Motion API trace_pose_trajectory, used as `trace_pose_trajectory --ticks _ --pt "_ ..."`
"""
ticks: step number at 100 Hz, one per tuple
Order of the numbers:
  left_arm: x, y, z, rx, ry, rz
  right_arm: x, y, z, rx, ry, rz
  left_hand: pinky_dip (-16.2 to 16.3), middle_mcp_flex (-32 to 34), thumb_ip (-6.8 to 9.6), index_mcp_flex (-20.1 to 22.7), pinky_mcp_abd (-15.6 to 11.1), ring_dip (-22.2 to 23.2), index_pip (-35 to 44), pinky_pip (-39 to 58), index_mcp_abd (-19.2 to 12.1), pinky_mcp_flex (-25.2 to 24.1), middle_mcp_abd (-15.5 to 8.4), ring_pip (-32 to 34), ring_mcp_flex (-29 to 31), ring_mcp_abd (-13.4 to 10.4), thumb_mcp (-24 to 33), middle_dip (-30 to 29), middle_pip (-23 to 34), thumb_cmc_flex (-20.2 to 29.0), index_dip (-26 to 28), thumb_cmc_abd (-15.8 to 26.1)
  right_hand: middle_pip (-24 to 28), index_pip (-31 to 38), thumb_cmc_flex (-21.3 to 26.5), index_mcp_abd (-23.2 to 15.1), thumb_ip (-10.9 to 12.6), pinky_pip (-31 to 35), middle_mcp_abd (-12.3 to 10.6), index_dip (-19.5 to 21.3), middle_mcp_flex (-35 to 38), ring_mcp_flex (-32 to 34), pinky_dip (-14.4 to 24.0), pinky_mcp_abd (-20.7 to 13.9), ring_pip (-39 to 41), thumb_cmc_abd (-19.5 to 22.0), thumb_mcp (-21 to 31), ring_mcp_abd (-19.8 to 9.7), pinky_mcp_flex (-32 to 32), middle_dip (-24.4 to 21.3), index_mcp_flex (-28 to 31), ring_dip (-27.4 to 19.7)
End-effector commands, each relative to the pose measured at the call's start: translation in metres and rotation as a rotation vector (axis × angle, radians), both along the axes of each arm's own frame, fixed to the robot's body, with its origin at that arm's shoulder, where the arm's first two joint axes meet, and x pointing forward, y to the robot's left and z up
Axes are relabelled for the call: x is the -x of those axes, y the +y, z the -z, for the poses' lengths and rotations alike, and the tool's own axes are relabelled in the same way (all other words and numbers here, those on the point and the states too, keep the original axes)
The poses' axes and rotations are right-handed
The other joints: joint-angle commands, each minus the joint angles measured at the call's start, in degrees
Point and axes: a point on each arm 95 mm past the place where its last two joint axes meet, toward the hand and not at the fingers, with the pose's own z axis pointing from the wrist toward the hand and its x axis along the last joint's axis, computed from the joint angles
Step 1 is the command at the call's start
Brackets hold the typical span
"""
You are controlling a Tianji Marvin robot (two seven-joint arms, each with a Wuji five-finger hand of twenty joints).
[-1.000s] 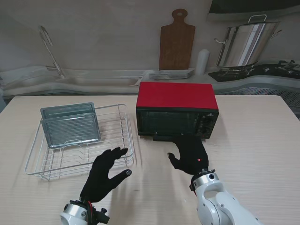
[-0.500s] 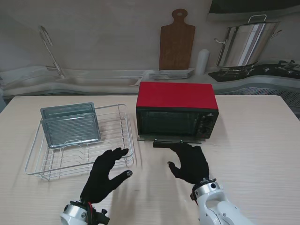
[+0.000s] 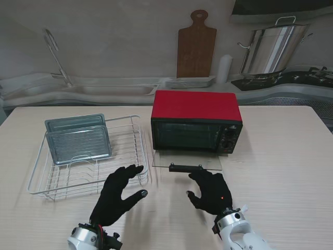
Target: Slide the trays into the oven
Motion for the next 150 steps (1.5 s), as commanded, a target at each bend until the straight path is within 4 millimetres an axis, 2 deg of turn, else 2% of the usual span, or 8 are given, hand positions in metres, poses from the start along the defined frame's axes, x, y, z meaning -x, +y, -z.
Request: trace_pose_trajectory --ticks 1,35,66,96,123,150 --pt "0.002 -0.003 -0.001 0.005 0.011 0.008 0.006 -0.005 0.018 0.026 0.069 0.004 0.13 -0.25 1.75 1.30 0.61 0.14 -1.15 -0.72 0.61 -0.70 0.32 -0.58 0.72 0.09 -1.76 0.70 0.74 0.77 0.40 1.33 1.80 -0.93 -1.40 -0.08 2.19 1.12 4.30 0.99 1.03 2.05 0.73 -0.83 8.09 1.28 -1.54 8.31 -0.72 1.01 -0.90 8.86" --pt "0.002 -0.003 -0.001 0.002 0.016 0.006 0.009 -0.003 0.029 0.042 0.105 -0.010 -0.14 -0.14 1.76 1.34 0.65 0.10 -1.35 -0.84 0.59 -0.66 0.36 -0.66 0.69 0.10 -1.90 0.62 0.53 0.86 0.34 1.41 1.94 -1.00 -1.38 -0.13 2.21 1.08 4.01 1.17 0.22 1.45 0.73 -0.95 7.87 1.43 -1.83 8.06 -0.86 0.97 -1.58 8.76" --pt "0.002 -0.003 -0.002 -0.001 0.016 0.004 0.012 -0.003 0.029 0.040 0.120 -0.023 -0.23 -0.24 1.76 1.43 0.66 0.09 -1.38 -0.81 0.49 -0.66 0.10 -0.66 0.71 0.04 -2.06 0.66 0.52 0.82 0.36 1.49 2.12 -0.77 -1.48 -0.26 2.24 1.15 4.02 1.30 0.05 1.43 0.77 -1.13 7.81 1.67 -2.10 7.97 -0.82 0.97 -1.75 8.71" --pt "0.000 -0.003 -0.001 -0.003 0.025 0.007 0.020 -0.006 0.004 -0.070 0.078 -0.035 -0.39 -0.38 1.79 1.07 0.56 -0.09 -1.55 -0.88 0.24 -0.67 0.22 -0.89 0.49 -0.20 -2.11 0.45 0.25 0.93 0.28 1.56 1.84 -0.83 -1.31 -0.64 2.24 1.02 3.80 1.32 -0.13 1.11 0.74 -1.02 7.58 1.53 -2.15 8.05 -1.10 0.80 -2.00 8.60" --pt "-0.004 -0.006 0.001 -0.002 0.042 0.024 0.026 -0.006 -0.026 -0.279 0.051 -0.033 -0.85 -1.61 1.83 -0.21 0.44 -0.61 -2.41 -1.18 -0.19 -0.62 -0.45 -1.42 0.05 -0.52 -2.24 -0.22 -0.64 0.82 -0.37 1.69 0.57 -1.60 -0.99 -3.16 2.02 -0.70 2.49 0.91 -3.90 -1.36 -0.06 -0.97 5.22 0.89 -1.73 7.36 -3.00 0.33 -6.59 7.47" --pt "-0.011 -0.010 0.005 0.016 0.061 0.046 0.023 0.001 -0.034 -0.515 0.090 -0.039 -1.84 -4.12 1.89 -2.20 0.31 -1.32 -3.23 -1.81 -1.13 -0.45 -1.71 -1.94 -0.45 -0.94 -2.43 -1.61 -2.37 0.71 -1.30 1.80 1.28 2.16 -0.38 -8.15 0.96 -6.98 -0.91 0.95 -14.43 -9.17 -3.82 -2.41 0.04 -0.26 -0.18 2.48 -9.07 0.26 -16.18 4.74"
